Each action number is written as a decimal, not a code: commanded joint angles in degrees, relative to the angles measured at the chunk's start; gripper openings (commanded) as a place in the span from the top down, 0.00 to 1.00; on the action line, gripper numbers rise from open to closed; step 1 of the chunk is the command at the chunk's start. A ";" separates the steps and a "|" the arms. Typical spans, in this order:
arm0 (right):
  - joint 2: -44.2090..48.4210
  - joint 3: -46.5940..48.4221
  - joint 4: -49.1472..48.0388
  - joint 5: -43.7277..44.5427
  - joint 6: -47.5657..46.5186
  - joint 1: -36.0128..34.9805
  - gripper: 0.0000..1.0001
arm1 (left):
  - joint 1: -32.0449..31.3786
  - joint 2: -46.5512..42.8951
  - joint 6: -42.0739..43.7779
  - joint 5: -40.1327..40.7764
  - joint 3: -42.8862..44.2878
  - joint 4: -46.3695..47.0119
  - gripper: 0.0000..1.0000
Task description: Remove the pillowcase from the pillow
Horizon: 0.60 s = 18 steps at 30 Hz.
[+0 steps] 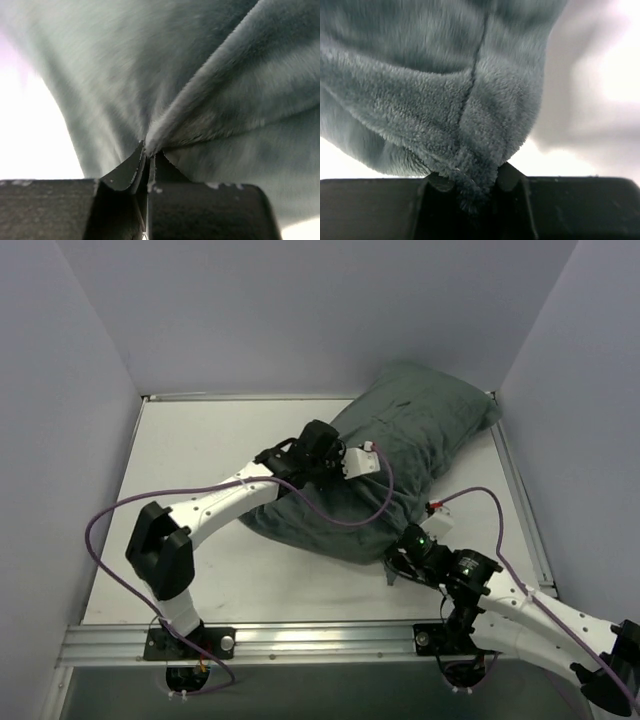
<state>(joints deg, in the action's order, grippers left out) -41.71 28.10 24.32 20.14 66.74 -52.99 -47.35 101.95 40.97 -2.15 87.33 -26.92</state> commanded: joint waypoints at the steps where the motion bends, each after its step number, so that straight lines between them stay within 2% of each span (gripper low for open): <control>1: -4.06 5.03 -5.74 3.60 -9.22 6.13 1.00 | 5.86 -11.56 -10.20 0.23 -2.24 0.72 0.98; 2: -7.47 6.08 -7.51 2.11 -11.70 10.84 1.00 | 6.83 -14.21 -11.51 -0.30 -3.56 0.73 0.98; 6: -17.24 12.23 -18.23 -8.43 -21.72 22.02 1.00 | 10.34 -26.52 -12.84 -1.36 -9.54 -2.95 0.98; 7: -19.78 16.16 -19.90 -9.67 -23.05 23.10 1.00 | 12.44 -28.02 -13.98 -2.67 -9.29 -7.75 0.98; 9: -28.74 22.14 -22.47 -10.74 -27.79 23.90 1.00 | 14.47 -32.68 -16.01 -5.30 -10.15 -11.13 0.98; 10: -32.08 28.96 -22.64 -11.08 -29.20 23.99 1.00 | 14.92 -35.74 -16.10 -5.67 -11.47 -13.40 0.98; 12: -40.96 35.50 -23.52 -15.46 -32.19 24.25 1.00 | 15.10 -37.61 -17.76 -6.46 -11.22 -18.14 0.98; 15: -50.81 47.02 -27.91 -24.08 -34.65 24.95 1.00 | 15.19 -40.86 -20.66 -9.00 -9.64 -21.32 0.98; 18: -59.52 60.37 -26.08 -26.30 -37.46 25.31 1.00 | 15.10 -41.31 -23.47 -12.51 -7.18 -22.91 0.98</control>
<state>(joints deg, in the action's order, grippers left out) -95.64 77.89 8.34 -7.49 34.02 -31.09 -31.79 63.90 22.85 -8.78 75.94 -42.04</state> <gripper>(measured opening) 0.098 0.044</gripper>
